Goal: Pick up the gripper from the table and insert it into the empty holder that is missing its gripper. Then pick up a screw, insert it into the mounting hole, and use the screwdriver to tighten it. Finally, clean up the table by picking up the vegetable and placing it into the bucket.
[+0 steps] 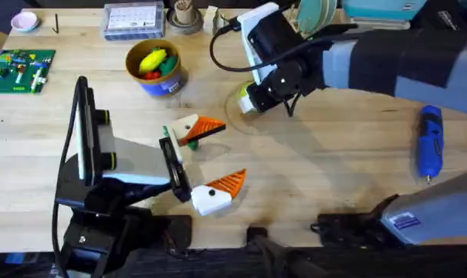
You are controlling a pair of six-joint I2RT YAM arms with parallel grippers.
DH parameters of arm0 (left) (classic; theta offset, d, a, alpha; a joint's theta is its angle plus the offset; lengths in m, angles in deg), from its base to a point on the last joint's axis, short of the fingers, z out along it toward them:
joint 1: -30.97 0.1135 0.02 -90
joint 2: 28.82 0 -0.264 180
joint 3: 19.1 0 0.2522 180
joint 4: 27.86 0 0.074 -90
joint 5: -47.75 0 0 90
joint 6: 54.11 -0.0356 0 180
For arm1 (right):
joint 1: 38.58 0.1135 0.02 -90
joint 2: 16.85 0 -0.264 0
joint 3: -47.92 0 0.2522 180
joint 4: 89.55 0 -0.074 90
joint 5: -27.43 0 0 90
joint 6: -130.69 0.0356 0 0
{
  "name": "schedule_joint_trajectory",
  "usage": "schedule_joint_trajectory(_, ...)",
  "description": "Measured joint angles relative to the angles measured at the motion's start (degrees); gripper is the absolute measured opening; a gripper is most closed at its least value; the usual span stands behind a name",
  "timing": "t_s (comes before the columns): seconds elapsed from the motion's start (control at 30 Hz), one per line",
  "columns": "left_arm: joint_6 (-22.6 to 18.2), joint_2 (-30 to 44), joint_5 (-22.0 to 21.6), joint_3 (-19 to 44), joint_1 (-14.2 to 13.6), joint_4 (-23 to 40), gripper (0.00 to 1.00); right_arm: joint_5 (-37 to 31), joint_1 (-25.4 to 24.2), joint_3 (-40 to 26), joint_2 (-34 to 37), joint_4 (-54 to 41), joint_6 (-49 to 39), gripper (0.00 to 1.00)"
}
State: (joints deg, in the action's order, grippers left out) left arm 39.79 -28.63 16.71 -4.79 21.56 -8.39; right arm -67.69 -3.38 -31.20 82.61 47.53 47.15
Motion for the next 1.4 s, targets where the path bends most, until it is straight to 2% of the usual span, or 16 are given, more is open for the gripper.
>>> schedule_joint_trajectory(0.33, 0.00, 0.01, 0.00, 0.00, 0.00, 0.00, 0.994, -0.70, 0.00, -0.04, 0.50, 0.02, 0.15, 0.334)
schedule_joint_trajectory(0.57, 0.01, 0.01, -0.01, 0.00, 0.00, 0.00, 0.995, -0.66, 0.00, -0.04, 0.50, 0.09, 0.43, 0.127)
schedule_joint_trajectory(0.6, 0.00, 0.01, -0.02, 0.00, 0.00, 0.00, 0.994, -0.67, 0.02, -0.04, 0.51, 0.15, 0.46, 0.025)
schedule_joint_trajectory(0.63, 0.00, 0.01, -0.02, 0.00, 0.00, 0.00, 0.994, -0.66, 0.02, -0.04, 0.52, 0.17, 0.50, 0.012)
schedule_joint_trajectory(1.0, 0.00, 0.01, -0.02, 0.00, 0.00, 0.00, 0.993, -0.68, 0.00, 0.08, -0.53, -0.94, 0.61, 0.007)
schedule_joint_trajectory(1.4, 0.00, 0.01, -0.02, 0.00, 0.00, -0.01, 0.993, -0.66, 0.00, 0.31, -11.06, -1.23, 0.61, 0.007)
